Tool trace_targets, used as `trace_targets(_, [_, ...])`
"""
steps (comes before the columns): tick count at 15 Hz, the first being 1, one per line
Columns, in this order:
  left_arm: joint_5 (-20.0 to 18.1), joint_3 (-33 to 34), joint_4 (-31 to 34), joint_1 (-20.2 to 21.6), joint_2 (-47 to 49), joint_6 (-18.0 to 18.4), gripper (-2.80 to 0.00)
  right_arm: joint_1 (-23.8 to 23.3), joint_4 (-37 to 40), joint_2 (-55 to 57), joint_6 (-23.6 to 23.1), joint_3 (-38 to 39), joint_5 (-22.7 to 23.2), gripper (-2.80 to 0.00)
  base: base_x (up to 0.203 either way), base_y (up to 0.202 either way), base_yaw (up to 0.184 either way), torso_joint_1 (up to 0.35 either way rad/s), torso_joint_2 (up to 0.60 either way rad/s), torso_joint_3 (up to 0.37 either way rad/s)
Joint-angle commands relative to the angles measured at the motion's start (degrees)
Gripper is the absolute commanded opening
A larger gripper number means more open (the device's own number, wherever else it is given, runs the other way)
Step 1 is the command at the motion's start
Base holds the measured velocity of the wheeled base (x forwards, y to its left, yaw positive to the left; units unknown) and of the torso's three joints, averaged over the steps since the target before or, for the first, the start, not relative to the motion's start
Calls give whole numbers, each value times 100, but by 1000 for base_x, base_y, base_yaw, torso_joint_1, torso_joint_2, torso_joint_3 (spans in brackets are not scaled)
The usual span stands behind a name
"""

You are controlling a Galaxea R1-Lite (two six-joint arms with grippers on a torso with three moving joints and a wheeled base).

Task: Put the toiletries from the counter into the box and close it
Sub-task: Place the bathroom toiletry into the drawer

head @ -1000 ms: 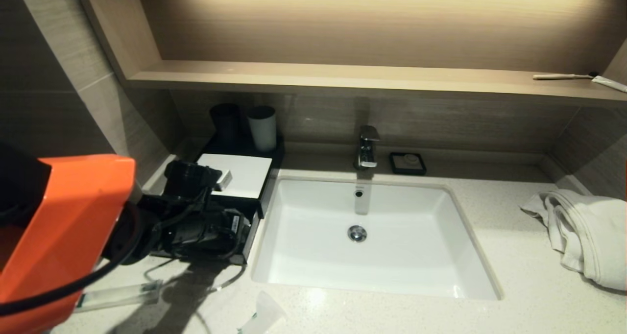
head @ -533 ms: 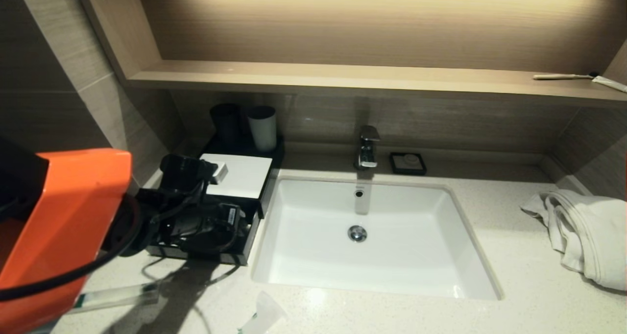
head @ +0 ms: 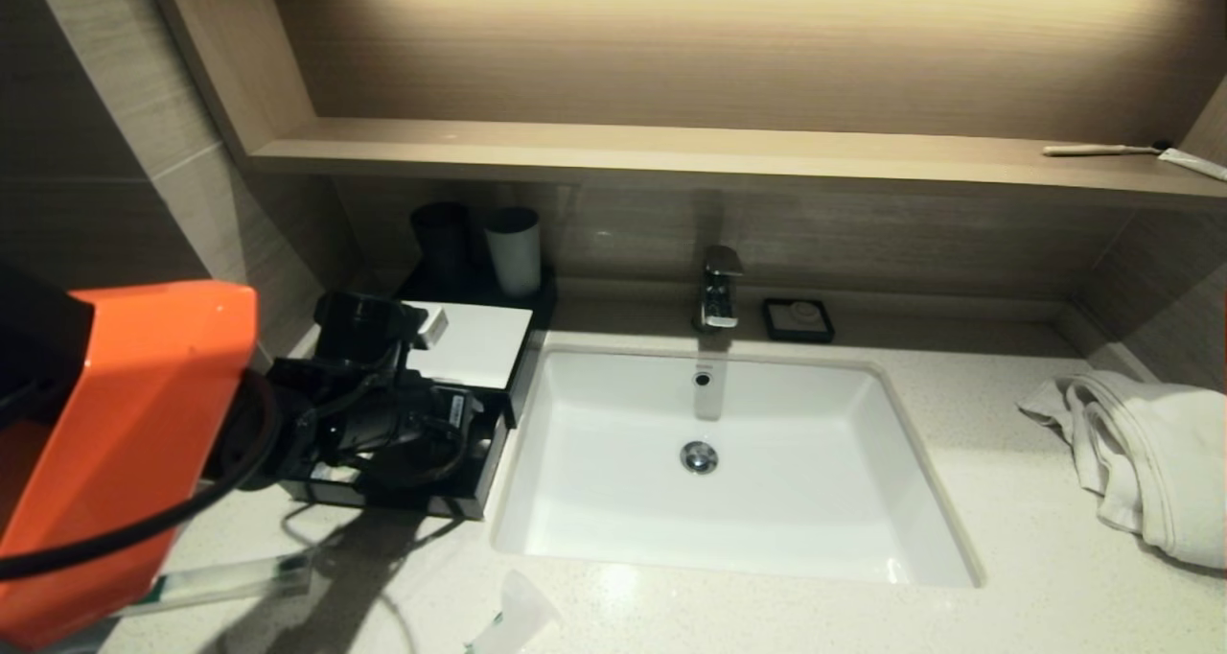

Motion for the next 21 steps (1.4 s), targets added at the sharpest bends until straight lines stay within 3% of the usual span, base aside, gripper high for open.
trace_targets(1, [2,3,-9,0,1,-6,-280,-6,-1,0,0,0,-2,-280,0,0,0,0,0,0])
trace_targets(21, [-7,-171,-17,-44,308,-6,-280,-2,-1,0,0,0,4,-280,0,0,0,0,0,0])
